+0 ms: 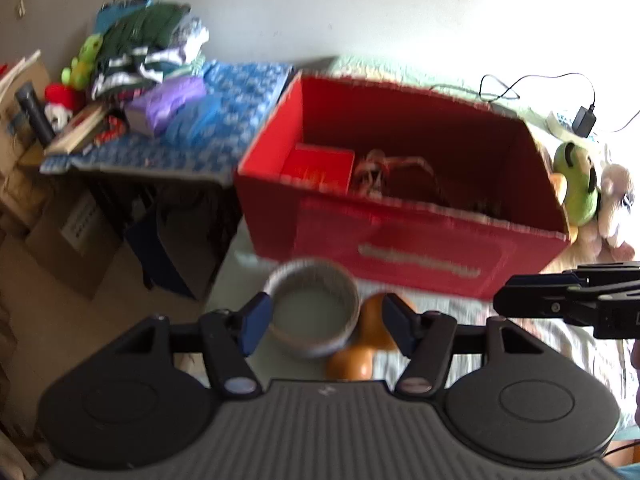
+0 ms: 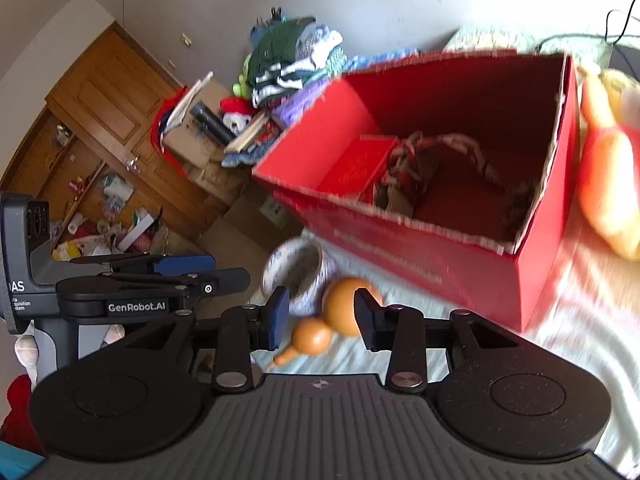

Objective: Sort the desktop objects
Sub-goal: 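Move the right tool to the orange gourd beside the tape roll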

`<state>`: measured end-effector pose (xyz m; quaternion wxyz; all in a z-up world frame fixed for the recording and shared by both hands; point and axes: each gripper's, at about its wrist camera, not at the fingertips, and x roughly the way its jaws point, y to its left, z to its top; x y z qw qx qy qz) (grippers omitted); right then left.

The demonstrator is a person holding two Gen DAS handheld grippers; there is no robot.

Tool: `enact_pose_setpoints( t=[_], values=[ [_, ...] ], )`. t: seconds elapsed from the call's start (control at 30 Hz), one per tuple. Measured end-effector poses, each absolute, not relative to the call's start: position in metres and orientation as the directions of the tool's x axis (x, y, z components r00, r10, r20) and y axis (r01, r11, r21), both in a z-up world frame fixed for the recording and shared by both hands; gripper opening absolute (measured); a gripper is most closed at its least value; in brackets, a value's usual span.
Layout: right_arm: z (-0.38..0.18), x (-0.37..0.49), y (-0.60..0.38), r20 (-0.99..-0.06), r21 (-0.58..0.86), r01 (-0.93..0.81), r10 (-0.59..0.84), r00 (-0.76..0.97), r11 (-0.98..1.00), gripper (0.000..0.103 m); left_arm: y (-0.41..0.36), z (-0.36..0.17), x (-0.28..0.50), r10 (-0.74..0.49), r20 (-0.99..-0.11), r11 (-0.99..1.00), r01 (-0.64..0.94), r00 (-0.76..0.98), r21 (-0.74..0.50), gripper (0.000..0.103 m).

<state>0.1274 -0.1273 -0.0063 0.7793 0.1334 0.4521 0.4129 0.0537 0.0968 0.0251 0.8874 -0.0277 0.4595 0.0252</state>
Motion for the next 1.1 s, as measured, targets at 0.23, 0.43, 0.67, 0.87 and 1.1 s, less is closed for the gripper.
enact_pose_setpoints(
  t=[0.23, 0.43, 0.67, 0.87, 1.1],
  values=[
    [-0.038, 0.126, -0.117, -0.641, 0.660, -0.403, 0.755, 0.138, 0.634, 0.040, 0.092, -0.018, 0.037, -0.009, -0.867, 0.993, -0.096, 0.498, -0.065, 0.065],
    [-0.048, 0.122, -0.115, -0.659, 0.673, -0.359, 0.745, 0.106, 0.646, 0.040, 0.083, -0.043, 0.044, -0.029, -0.883, 0.995, -0.068, 0.469, -0.069, 0.069],
    [-0.057, 0.128, -0.113, -0.664, 0.685, -0.328, 0.743, 0.087, 0.651, 0.040, 0.074, -0.058, 0.057, -0.061, -0.889, 0.995, -0.041, 0.455, -0.089, 0.069],
    [-0.061, 0.134, -0.117, -0.666, 0.690, -0.298, 0.740, 0.093, 0.659, 0.040, 0.063, -0.060, 0.062, -0.091, -0.886, 0.994, -0.007, 0.455, -0.106, 0.069],
    [-0.064, 0.141, -0.127, -0.653, 0.705, -0.268, 0.749, 0.115, 0.656, 0.041, 0.049, -0.059, 0.067, -0.129, -0.884, 0.992, 0.049, 0.449, -0.120, 0.069]
  ],
)
